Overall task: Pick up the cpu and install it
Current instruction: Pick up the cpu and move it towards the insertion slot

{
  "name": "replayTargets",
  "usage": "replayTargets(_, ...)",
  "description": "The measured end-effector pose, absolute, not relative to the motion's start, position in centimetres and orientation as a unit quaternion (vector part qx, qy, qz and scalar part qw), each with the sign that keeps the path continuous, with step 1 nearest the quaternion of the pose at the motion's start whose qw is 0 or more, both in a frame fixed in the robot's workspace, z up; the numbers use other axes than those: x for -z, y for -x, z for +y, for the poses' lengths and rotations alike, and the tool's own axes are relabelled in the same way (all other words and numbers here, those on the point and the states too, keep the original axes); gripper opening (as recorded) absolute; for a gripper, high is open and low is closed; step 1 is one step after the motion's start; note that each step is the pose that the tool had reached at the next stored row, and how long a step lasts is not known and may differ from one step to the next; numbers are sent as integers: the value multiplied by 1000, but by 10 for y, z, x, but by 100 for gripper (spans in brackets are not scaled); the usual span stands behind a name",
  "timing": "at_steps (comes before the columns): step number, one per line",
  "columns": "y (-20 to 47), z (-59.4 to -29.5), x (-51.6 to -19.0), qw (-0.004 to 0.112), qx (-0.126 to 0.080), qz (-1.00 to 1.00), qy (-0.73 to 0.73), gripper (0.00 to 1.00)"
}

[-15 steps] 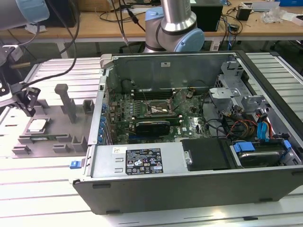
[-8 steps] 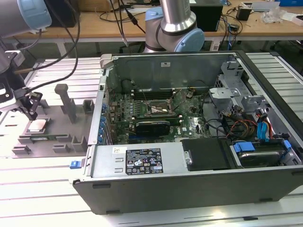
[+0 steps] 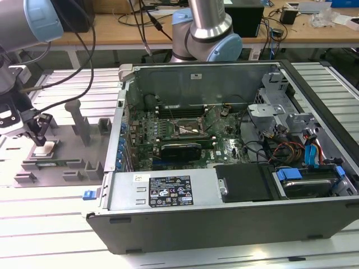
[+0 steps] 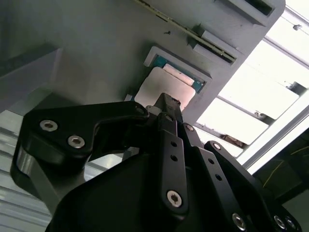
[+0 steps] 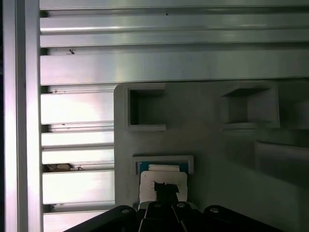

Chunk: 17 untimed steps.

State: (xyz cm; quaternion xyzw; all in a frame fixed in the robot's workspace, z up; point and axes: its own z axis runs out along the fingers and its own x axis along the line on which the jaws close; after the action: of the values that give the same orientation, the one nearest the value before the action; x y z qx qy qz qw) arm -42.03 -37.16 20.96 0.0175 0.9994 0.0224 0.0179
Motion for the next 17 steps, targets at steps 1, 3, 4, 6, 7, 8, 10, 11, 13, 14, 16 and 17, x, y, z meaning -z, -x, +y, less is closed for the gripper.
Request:
replayTargets(1,420,-372,-208,18,-22,999,-15,11)
replayTargets(3,420,-373,-204,18,-22,1000,-10,11)
replayTargets(4,420,-373,-203,18,-23,1000,-9,11)
replayTargets(6,420,-373,-203,18,-23,1000,-9,11)
replayTargets(7,420,-373,-203,18,-23,1000,-9,11)
replayTargets(8,420,-373,-203,18,-22,1000,-8,11)
replayTargets(10,420,-373,-203,18,-22,1000,-8,11)
replayTargets(11,420,-373,-203,18,-22,1000,-8,11)
replayTargets(13,420,-373,-203,18,-22,1000,-8,11)
replayTargets(14,420,-373,-203,18,-22,1000,-8,11)
replayTargets(16,420,-373,-203,18,-22,1000,-8,24)
replayTargets(17,420,-373,-203,18,-22,1000,-8,24)
